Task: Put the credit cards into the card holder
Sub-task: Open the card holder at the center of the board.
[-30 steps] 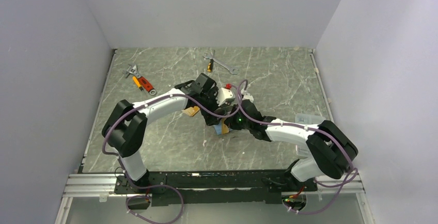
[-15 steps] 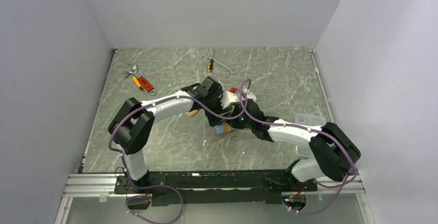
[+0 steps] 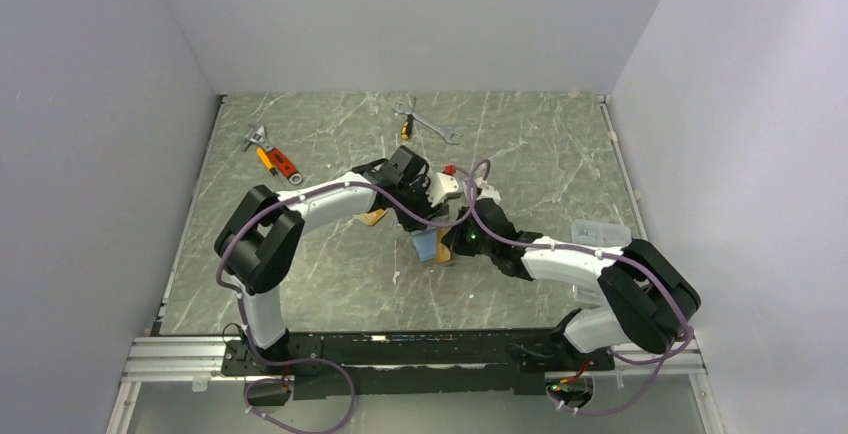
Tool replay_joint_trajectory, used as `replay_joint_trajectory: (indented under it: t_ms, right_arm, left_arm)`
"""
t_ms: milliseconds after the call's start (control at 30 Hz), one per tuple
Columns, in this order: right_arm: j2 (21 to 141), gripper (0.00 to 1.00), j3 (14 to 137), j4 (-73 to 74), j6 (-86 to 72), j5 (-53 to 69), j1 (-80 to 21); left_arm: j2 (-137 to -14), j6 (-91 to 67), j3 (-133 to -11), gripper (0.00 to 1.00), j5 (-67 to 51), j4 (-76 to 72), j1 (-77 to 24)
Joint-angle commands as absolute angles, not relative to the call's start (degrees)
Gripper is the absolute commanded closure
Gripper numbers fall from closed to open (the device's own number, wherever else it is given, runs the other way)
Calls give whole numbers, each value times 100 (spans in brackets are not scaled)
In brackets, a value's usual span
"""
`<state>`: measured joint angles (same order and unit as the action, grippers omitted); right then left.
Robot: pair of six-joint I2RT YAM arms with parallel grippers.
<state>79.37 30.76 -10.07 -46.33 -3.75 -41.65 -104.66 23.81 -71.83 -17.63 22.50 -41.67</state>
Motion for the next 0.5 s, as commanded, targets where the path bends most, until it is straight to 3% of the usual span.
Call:
replay_joint_trajectory:
  t_ms: [0, 133, 467]
  right_arm:
    - [7692, 100, 2949, -1353, -4754, -316, -4140]
    - [7577, 100, 2885, -1357, -4741, -284, -4139]
    - [7384, 100, 2795, -1530, -4645, 227, -4150]
  left_arm:
    - [-10536, 2089, -7403, 67, -2118, 2390, -4028]
    - [-10500, 1756, -7420, 82, -2374, 2558, -3875]
    - [-10035, 597, -6739, 77, -3776, 3291, -3509]
